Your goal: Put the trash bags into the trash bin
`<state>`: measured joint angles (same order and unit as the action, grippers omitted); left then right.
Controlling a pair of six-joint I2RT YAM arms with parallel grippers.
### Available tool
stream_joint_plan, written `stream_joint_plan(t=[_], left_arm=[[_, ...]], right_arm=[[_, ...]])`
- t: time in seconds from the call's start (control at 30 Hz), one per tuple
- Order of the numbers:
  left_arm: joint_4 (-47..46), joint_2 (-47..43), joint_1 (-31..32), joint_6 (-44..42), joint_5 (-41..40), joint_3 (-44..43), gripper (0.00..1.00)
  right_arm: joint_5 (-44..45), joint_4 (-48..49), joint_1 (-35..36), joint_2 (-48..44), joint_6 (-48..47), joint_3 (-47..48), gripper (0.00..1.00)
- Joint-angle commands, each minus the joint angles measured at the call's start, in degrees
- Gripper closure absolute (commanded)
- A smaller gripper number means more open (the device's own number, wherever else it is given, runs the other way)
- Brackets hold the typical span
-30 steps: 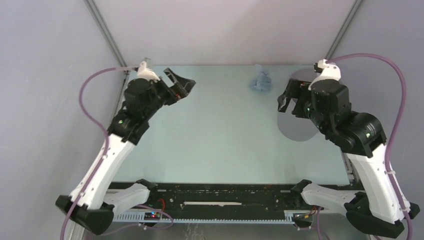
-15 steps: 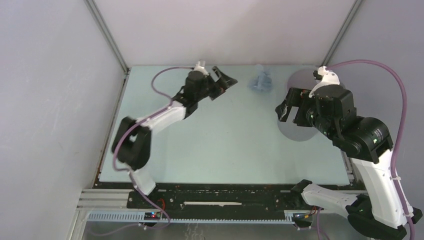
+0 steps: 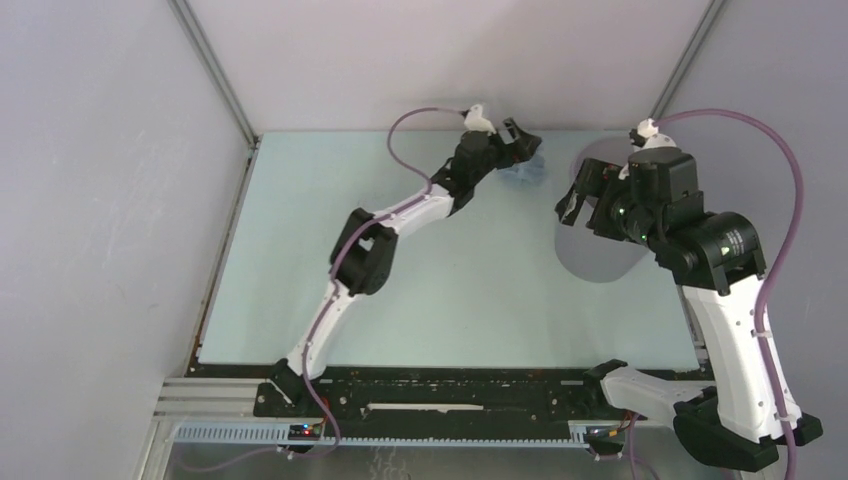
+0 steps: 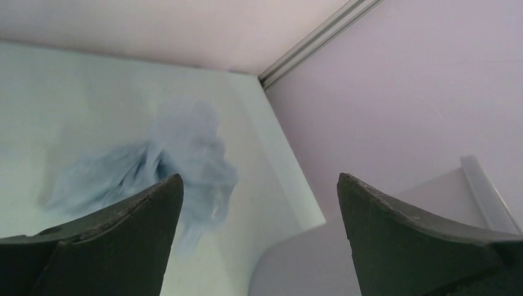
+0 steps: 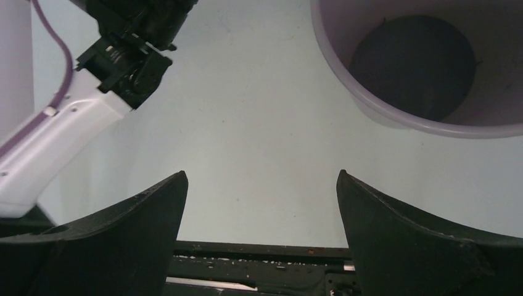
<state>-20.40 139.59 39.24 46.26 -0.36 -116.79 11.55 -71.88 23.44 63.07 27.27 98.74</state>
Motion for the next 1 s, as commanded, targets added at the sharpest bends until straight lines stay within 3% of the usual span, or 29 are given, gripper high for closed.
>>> stream_joint_plan(t=[0.0, 0.07, 0.2, 0.4, 0.53, 0.63, 0.83, 0.97], left_arm=[[4.0, 10.4, 0.5, -6.2, -5.1, -20.1, 0.02], [4.1, 13.1, 0.5, -4.7, -7.3, -22.6, 0.07], [2.1, 13.3, 0.5, -3.4, -11.4, -19.1, 0.18], [1.6, 17.1, 1.3, 0.5, -10.6, -22.9, 0.10], [4.2, 18.8, 2.5, 4.2, -8.9, -25.1, 0.12], [4.5, 18.1, 2.8, 6.7, -8.8, -23.3, 0.37], [-3.0, 14.2, 0.9, 14.3, -9.7, -14.7, 0.76], [-2.0, 11.5, 0.0, 13.7, -7.8, -15.0, 0.95]], right_arm=[[-2.9, -1.1, -3.7, -0.4, -1.5, 1.8, 0.00], [-3.1, -1.6, -5.4, -0.3, -1.9, 2.2, 0.00], [-3.9, -2.5, -6.9, 0.1, -3.0, 3.7, 0.00], [-4.3, -3.1, -7.7, 0.4, -4.8, 4.3, 0.00], [-5.3, -3.4, -8.0, 0.3, -6.1, 5.3, 0.00], [-5.0, -3.5, -8.3, -0.5, -7.2, 5.5, 0.00], [-4.9, -3.9, -9.2, -1.7, -9.2, 5.4, 0.00], [-5.5, -3.8, -9.4, -1.8, -10.1, 5.1, 0.00]])
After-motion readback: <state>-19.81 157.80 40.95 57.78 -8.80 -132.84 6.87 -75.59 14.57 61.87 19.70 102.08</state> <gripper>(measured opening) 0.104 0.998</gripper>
